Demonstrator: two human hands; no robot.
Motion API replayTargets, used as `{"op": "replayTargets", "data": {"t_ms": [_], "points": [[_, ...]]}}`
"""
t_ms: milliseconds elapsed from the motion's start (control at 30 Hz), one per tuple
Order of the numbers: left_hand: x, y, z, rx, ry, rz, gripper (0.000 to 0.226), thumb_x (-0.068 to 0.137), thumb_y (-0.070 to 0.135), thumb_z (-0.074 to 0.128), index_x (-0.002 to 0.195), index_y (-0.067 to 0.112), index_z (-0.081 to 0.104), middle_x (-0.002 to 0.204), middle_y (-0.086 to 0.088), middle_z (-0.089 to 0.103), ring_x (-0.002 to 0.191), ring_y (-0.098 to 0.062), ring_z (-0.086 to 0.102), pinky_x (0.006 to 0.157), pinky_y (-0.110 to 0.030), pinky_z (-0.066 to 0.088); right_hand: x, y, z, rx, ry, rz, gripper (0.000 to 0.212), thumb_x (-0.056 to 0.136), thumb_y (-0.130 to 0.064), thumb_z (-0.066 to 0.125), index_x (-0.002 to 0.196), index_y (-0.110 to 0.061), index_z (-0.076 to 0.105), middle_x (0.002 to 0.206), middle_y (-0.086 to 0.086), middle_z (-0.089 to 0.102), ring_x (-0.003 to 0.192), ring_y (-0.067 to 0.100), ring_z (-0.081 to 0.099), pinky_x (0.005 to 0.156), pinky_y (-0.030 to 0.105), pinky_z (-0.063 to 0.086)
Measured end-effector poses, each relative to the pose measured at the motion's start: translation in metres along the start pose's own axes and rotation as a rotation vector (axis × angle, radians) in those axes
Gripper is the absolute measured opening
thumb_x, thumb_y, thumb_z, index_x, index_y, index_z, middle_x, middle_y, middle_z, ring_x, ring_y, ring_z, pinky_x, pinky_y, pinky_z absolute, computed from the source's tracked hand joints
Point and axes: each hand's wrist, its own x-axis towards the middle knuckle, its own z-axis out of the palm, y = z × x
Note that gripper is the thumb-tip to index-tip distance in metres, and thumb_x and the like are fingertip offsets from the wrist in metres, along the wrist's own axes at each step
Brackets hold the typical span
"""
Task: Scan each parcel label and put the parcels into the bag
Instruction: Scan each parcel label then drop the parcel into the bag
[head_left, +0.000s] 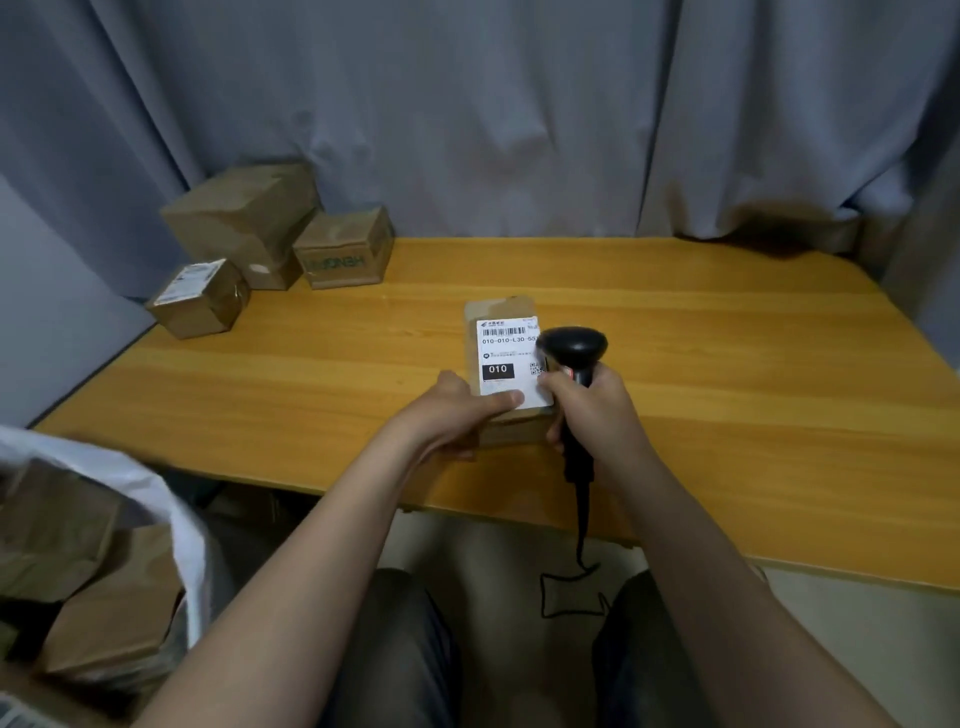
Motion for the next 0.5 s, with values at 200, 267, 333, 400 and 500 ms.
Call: {"op": "replayTargets", "data": {"t_ms": [200, 267, 333, 400, 500], "points": [[-0.05, -0.047, 0.004, -0.102, 0.005, 0.051, 0.058, 0.085, 0.024, 0.084, 0.127, 0.023, 0.045, 0.11, 0.015, 0.057, 0.097, -0.003, 0.056, 0.068, -0.014, 0.045, -0.04, 0.002, 0.011, -0.024, 0.005, -0.006, 0.007, 0.097, -0.016, 0.064, 0.098, -0.012, 0.058, 0.048, -0.001, 0.054, 0.037, 0.015, 0.05, 0.04, 0.025, 0.039], [-0.062, -0.061, 0.004, -0.207, 0.051, 0.048, 0.06, 0.085, 0.03, 0.084, 0.131, 0.014, 0.049, 0.114, 0.009, 0.063, 0.101, -0.006, 0.061, 0.081, -0.024, 0.053, -0.056, 0.002, 0.013, -0.056, -0.01, -0.021, 0.007, 0.096, -0.016, 0.064, 0.096, -0.012, 0.058, 0.046, -0.001, 0.053, 0.035, 0.014, 0.048, 0.039, 0.024, 0.039], [-0.078, -0.067, 0.001, -0.352, 0.117, 0.04, 0.063, 0.084, 0.038, 0.084, 0.127, 0.004, 0.052, 0.114, -0.002, 0.071, 0.107, -0.019, 0.067, 0.097, -0.041, 0.053, -0.071, 0.002, 0.016, -0.088, -0.026, -0.021, 0.008, 0.096, -0.016, 0.065, 0.095, -0.012, 0.058, 0.044, 0.0, 0.052, 0.032, 0.014, 0.047, 0.038, 0.023, 0.037], [-0.092, -0.069, -0.006, -0.437, 0.164, 0.047, 0.074, 0.074, 0.043, 0.086, 0.122, -0.002, 0.052, 0.111, -0.006, 0.075, 0.112, -0.028, 0.069, 0.101, -0.047, 0.051, -0.084, -0.002, 0.016, -0.096, -0.064, -0.002, 0.008, 0.096, -0.019, 0.066, 0.097, -0.013, 0.061, 0.047, 0.005, 0.056, 0.032, 0.017, 0.046, 0.04, 0.023, 0.037], [-0.109, -0.075, -0.02, -0.444, 0.252, 0.054, 0.054, 0.079, 0.029, 0.087, 0.113, 0.009, 0.049, 0.112, -0.005, 0.072, 0.104, -0.024, 0.069, 0.091, -0.038, 0.052, -0.101, -0.016, 0.014, 0.024, -0.113, -0.014, 0.011, 0.099, -0.019, 0.066, 0.103, -0.009, 0.064, 0.072, 0.009, 0.074, 0.037, 0.018, 0.047, 0.04, 0.024, 0.038]]}}
